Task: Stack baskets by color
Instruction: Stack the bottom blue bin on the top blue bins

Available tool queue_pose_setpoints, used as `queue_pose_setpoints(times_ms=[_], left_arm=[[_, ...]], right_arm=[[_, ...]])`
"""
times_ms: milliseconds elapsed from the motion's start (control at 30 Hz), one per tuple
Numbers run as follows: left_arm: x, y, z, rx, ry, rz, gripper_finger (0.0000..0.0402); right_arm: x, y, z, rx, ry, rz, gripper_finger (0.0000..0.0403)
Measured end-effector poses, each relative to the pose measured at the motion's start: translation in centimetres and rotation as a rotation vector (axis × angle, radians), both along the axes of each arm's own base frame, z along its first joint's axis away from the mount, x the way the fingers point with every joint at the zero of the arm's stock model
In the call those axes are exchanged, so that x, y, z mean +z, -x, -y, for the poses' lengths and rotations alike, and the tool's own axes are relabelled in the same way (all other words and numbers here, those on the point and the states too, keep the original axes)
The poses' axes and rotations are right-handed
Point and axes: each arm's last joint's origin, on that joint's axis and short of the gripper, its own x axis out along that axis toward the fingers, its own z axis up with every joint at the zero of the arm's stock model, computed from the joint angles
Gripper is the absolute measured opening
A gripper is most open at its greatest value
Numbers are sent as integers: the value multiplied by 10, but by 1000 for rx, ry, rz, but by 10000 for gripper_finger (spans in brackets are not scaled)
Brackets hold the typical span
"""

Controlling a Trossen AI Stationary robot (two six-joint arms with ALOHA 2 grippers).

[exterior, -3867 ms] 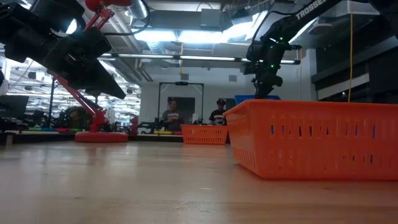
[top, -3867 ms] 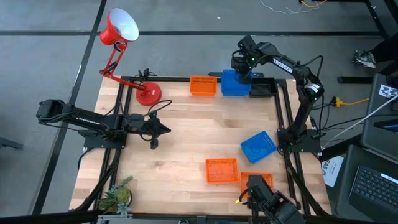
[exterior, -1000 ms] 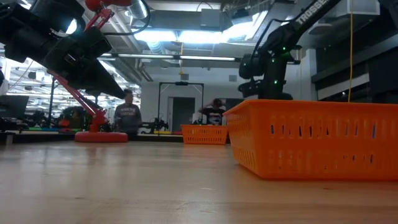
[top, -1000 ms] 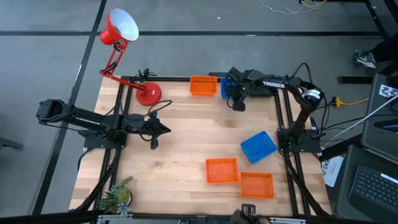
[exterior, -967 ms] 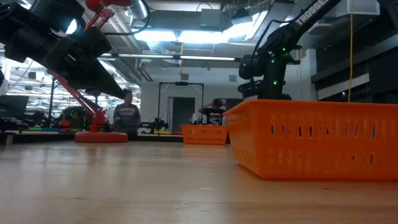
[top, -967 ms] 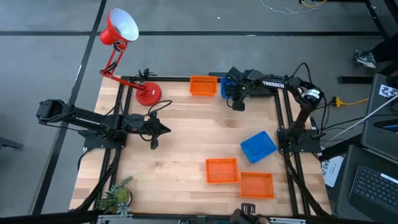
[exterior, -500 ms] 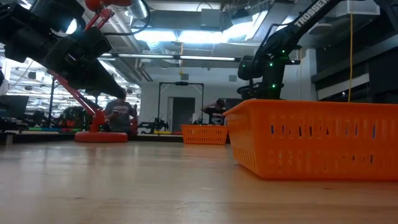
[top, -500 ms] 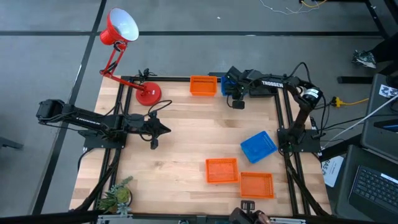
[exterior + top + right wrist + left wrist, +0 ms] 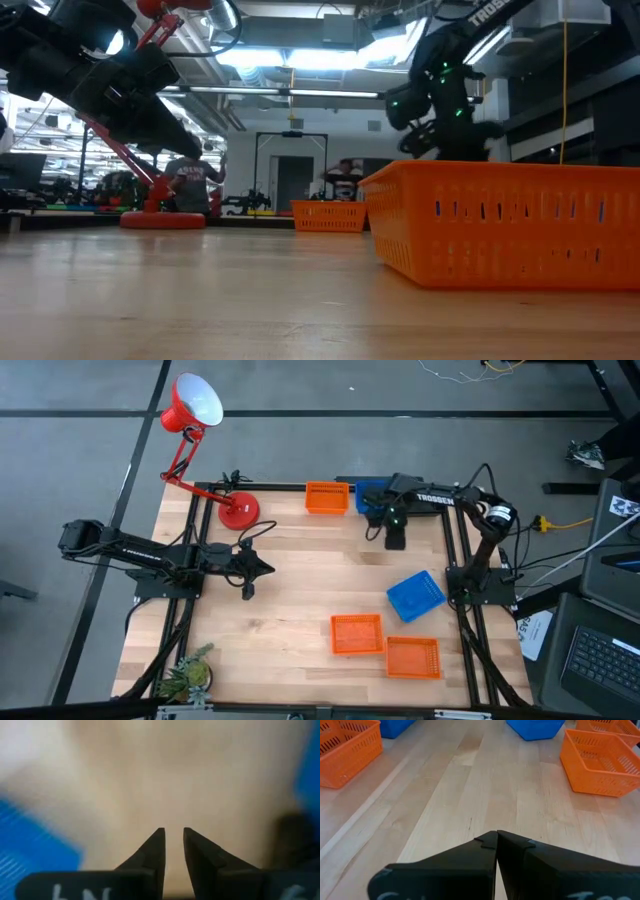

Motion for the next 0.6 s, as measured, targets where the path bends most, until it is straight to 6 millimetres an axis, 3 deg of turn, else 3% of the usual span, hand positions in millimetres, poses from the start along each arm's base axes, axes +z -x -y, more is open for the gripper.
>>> queue_pose_setpoints(times_ms=[200,600], left_arm=[[0,0,0,-1,-2,-1,0],[0,0,0,-1,-3,-1,0]], right_arm=[[20,8,-39,11,-152,-96,69],[80,27,-111,80,-45,190,69]])
